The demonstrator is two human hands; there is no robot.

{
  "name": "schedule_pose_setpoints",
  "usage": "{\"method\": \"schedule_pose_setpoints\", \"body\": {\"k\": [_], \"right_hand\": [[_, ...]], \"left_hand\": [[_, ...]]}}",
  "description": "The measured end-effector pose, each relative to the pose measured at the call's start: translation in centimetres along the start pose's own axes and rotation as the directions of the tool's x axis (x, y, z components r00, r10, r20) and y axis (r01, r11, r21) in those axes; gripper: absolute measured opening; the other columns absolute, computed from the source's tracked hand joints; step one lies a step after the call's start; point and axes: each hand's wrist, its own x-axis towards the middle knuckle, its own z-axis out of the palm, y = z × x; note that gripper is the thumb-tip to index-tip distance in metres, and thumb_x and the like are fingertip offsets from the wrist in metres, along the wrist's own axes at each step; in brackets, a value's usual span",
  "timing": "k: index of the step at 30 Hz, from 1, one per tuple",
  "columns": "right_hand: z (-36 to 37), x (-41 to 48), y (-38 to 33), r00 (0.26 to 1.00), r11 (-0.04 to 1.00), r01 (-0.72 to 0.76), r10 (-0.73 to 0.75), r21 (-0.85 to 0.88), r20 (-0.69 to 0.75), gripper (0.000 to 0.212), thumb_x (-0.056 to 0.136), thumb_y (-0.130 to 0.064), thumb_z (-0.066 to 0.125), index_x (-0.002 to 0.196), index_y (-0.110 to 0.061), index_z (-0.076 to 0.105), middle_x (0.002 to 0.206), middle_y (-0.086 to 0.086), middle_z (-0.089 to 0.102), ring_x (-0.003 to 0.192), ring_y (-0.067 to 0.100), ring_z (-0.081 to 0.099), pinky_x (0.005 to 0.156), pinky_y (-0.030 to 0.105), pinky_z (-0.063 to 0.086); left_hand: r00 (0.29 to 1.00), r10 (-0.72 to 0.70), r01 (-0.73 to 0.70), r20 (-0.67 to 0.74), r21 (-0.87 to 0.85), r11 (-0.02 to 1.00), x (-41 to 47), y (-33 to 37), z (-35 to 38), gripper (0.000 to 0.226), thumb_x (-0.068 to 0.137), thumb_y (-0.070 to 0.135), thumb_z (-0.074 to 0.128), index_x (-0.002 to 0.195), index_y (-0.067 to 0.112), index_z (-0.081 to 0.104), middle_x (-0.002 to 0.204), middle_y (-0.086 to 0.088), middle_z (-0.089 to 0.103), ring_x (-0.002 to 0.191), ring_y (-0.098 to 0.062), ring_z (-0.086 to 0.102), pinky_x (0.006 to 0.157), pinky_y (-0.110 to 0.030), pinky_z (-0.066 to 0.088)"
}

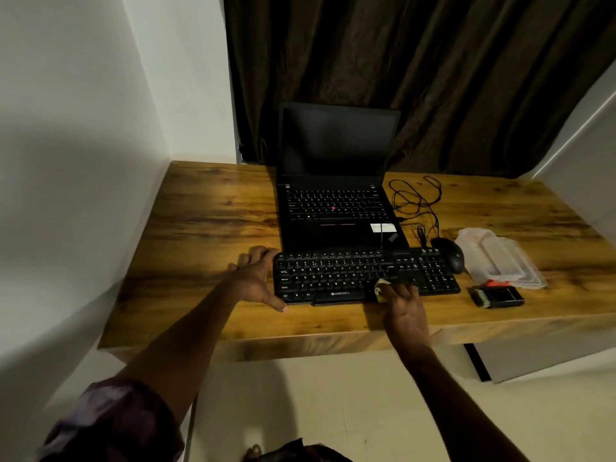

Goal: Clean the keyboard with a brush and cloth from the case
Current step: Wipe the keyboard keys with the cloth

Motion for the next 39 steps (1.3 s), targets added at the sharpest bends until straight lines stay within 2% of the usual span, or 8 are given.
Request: {"method": "schedule_pose_setpoints", "body": {"k": [7,12,14,17,22,29,34,39], "right_hand": [[0.9,-1.0,-5.5,0.977,0.976,0.208,-0.211,0.056,0.038,0.060,0.065,-0.011,0.085,0.121,-0.020,0.064,0.115,0.004,0.066,0.099,0.025,0.056,0.082,0.037,0.053],[0.5,-0.8,-5.0,0.999,0.999,-0.016,0.017,0.030,-0.038,0.051,0.073,0.008,0.064,0.117,-0.017,0.066,0.113,0.010,0.064,0.099,0.028,0.053,0.082,0.036,0.049],[0.7,-1.0,-6.0,0.999,0.999,-0.027,0.028,0.022,-0.038,0.053,0.071,0.008,0.069,0.117,-0.017,0.065,0.114,0.010,0.062,0.100,0.028,0.053,0.083,0.037,0.051],[1.5,-1.4,-8.9,0.998,0.996,0.055,-0.057,0.067,0.024,0.061,0.066,-0.001,0.081,0.121,-0.020,0.062,0.118,0.009,0.061,0.104,0.028,0.054,0.088,0.039,0.052],[1.7,-1.6,-12.5,0.969,0.968,0.241,-0.244,0.068,0.042,0.044,0.078,-0.020,0.070,0.122,-0.020,0.061,0.114,0.006,0.062,0.098,0.025,0.053,0.081,0.035,0.049],[1.6,-1.6,-9.7,0.999,0.999,0.001,0.001,0.044,-0.051,0.055,0.067,0.002,0.079,0.117,-0.018,0.064,0.114,0.010,0.061,0.100,0.028,0.054,0.081,0.040,0.052],[1.6,-1.3,-14.3,0.978,0.972,0.202,-0.206,0.123,0.018,0.035,0.086,-0.019,0.053,0.119,-0.017,0.064,0.116,0.009,0.063,0.101,0.028,0.054,0.082,0.039,0.051],[2.0,-0.4,-16.6,0.944,0.944,0.312,-0.321,0.111,0.076,0.034,0.083,-0.024,0.069,0.116,-0.025,0.065,0.112,0.001,0.066,0.100,0.023,0.051,0.078,0.034,0.048]], "left_hand": [[1.000,0.007,-0.007,-0.006,-0.005,1.000,0.1,-0.3,0.2,0.144,0.035,0.076,0.081,0.152,0.042,0.004,0.154,0.010,0.010,0.135,-0.028,0.023,0.106,-0.050,0.030],[1.000,0.021,-0.022,-0.017,-0.017,1.000,0.1,-0.4,0.3,0.143,0.038,0.075,0.083,0.153,0.042,0.006,0.155,0.011,0.009,0.136,-0.029,0.023,0.107,-0.050,0.028],[0.999,0.034,-0.034,-0.026,-0.021,0.999,0.1,-0.5,0.4,0.142,0.039,0.075,0.084,0.153,0.042,0.007,0.155,0.011,0.010,0.136,-0.028,0.023,0.107,-0.050,0.028],[0.999,0.046,-0.047,-0.029,-0.040,0.998,0.1,-0.7,0.4,0.142,0.039,0.073,0.085,0.154,0.041,0.008,0.155,0.012,0.011,0.136,-0.028,0.024,0.107,-0.051,0.028],[0.999,0.034,-0.035,-0.036,-0.044,0.998,0.1,-0.7,0.5,0.144,0.036,0.074,0.085,0.154,0.041,0.009,0.156,0.011,0.011,0.137,-0.028,0.023,0.108,-0.053,0.029],[0.998,0.049,-0.050,-0.025,-0.043,0.998,0.1,-0.8,0.3,0.143,0.035,0.075,0.083,0.153,0.042,0.009,0.154,0.011,0.011,0.136,-0.029,0.023,0.106,-0.055,0.031],[0.999,0.025,-0.026,-0.034,-0.031,0.999,0.1,-0.7,0.5,0.144,0.035,0.074,0.084,0.153,0.043,0.008,0.154,0.012,0.010,0.136,-0.028,0.023,0.106,-0.052,0.030],[0.999,0.006,-0.005,-0.049,0.020,1.000,0.3,-0.3,0.5,0.137,0.045,0.058,0.090,0.154,0.042,0.007,0.153,0.007,0.013,0.133,-0.027,0.026,0.103,-0.049,0.033]]}}
